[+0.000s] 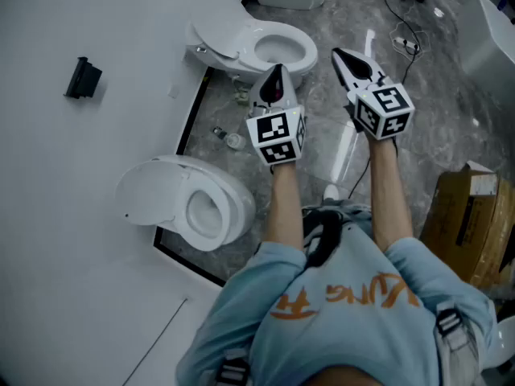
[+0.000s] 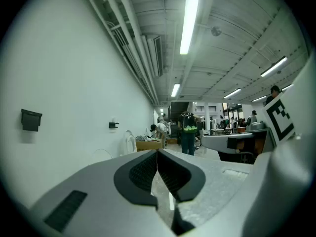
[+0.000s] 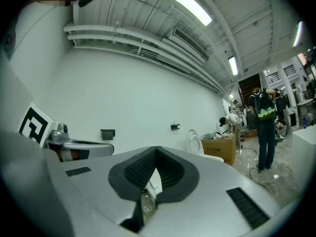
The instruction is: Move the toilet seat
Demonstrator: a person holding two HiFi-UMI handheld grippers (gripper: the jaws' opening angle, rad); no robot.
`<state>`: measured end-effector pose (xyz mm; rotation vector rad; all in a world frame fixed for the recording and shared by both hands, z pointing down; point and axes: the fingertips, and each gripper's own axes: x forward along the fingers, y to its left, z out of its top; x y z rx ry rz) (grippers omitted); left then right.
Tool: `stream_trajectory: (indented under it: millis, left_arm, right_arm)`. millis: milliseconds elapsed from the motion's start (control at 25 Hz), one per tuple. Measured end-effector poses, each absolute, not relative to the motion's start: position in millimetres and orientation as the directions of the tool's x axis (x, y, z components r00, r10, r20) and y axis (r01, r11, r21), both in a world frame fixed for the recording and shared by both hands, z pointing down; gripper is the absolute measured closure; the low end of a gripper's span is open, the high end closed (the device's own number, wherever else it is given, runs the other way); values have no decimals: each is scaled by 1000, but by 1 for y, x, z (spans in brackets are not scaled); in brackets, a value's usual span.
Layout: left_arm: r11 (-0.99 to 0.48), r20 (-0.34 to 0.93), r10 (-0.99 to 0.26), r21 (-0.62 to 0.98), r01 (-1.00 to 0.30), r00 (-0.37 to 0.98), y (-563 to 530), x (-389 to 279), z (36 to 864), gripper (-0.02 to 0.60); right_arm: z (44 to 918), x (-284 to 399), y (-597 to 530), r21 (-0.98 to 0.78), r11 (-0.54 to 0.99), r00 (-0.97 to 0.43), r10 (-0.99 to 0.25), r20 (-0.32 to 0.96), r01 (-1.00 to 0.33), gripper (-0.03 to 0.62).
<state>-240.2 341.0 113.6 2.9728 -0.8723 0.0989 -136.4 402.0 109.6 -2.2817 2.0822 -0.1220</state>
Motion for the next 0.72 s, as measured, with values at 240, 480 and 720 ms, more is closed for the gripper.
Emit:
stream_trajectory:
  millis: [240, 480, 720]
  left_arm:
    - [-832, 65, -552, 24, -554, 832, 338, -234, 107, 578]
    - [-826, 87, -561, 4, -563, 823, 323, -235, 107, 578]
    - [-854, 76, -519, -16, -519, 851, 333, -207, 102, 578]
  right_arm:
    - [102, -104, 416, -190, -154, 159, -987, -12, -970, 595]
    - [85, -83, 429, -215, -175, 189, -981, -50, -961, 595]
    - [87, -82, 429, -212, -87, 97, -995, -34, -973, 595]
